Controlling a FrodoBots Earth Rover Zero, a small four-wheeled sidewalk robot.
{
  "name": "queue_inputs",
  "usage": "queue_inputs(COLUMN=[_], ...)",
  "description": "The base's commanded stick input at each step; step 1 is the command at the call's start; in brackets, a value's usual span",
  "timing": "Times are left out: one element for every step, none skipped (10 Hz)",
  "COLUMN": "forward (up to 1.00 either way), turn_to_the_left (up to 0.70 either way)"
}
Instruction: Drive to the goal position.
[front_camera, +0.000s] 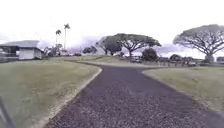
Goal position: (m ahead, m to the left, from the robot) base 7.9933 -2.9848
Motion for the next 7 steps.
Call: queue_inputs(forward=[0.7, 0.7, 0.7, 0.7, 0.7, 0.7, 0.7], turn_to_the_left=[0.0, 0.0, 0.0, 0.0, -0.09, -0.25, -0.18])
